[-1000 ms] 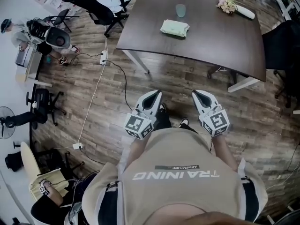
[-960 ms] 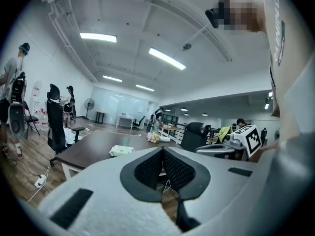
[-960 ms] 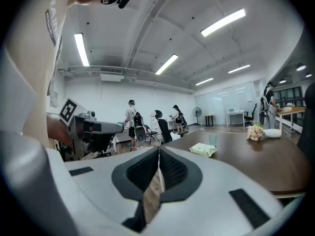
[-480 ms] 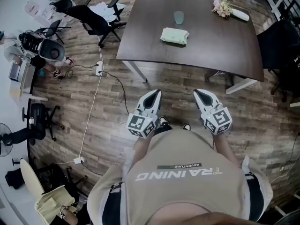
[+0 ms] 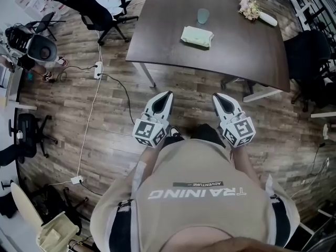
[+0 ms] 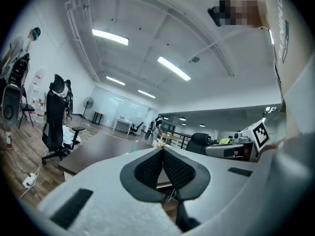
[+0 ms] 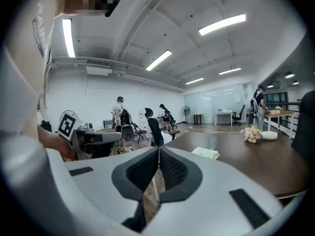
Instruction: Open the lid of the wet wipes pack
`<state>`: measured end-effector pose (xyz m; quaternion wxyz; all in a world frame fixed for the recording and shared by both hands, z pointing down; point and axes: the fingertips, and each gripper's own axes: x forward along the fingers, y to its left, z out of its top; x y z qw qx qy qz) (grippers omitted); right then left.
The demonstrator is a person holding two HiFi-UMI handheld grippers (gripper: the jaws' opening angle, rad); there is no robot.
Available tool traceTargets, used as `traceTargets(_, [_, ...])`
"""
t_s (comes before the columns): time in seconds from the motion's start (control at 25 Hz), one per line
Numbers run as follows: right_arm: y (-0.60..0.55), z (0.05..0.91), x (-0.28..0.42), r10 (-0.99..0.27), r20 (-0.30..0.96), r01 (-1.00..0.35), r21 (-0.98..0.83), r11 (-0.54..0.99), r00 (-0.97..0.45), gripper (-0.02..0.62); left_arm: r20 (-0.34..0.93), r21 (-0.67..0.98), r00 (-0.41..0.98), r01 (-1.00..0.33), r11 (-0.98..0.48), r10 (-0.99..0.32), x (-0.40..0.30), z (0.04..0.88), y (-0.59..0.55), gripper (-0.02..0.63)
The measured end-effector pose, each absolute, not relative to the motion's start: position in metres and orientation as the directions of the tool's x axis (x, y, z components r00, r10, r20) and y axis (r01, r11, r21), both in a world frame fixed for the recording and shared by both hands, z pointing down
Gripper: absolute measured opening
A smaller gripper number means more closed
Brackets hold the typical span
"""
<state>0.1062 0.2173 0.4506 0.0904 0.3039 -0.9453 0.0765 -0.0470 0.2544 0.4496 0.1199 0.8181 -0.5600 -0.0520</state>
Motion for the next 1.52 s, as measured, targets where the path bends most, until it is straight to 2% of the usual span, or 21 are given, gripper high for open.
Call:
traceTargets(0.36, [0.191,0.465,0.117,-0.59,0.271,-0.633,-0.109,0.767,-0.761,0.015,0.074,0.282,0.411,-0.882,-0.377,-0.908,-0.044,0.469,0.219,0.009])
traceTargets(0.84, [0.105,0.469,0.108,-0.538,0.178,-0.565,-0.178,0.806,-0.824,0.015,0.167,0.192,0.409,-0.906,-0.378,-0.897,-0.03,0.452,0.15,0.009])
traceTargets(0.96, [0.079,0.478,0.112,-0.519,0.157,-0.542,-0.259,0.799,-0.84,0.015,0.171,0.159,0.402,-0.912,-0.377,-0.9,-0.023,0.441,0.124,0.009])
traceTargets(1.08, [0.057,0.486,0.114,-0.486,0.159,-0.511,-0.316,0.8,-0.859,0.015,0.164,0.175,0.371,-0.923,-0.343,-0.914,-0.02,0.434,0.107,0.009])
traceTargets(1.28, [0.038,0.485,0.107,-0.432,0.159,-0.461,-0.292,0.838,-0.888,0.015,0.193,0.165,0.346,-0.934,-0.317,-0.918,-0.013,0.438,0.104,0.009])
traceTargets(1.52, [0.031,0.504,0.099,-0.422,0.205,-0.468,-0.315,0.826,-0.883,0.015,0.224,0.185,0.34,-0.935,-0.303,-0.913,-0.027,0.45,0.094,0.009])
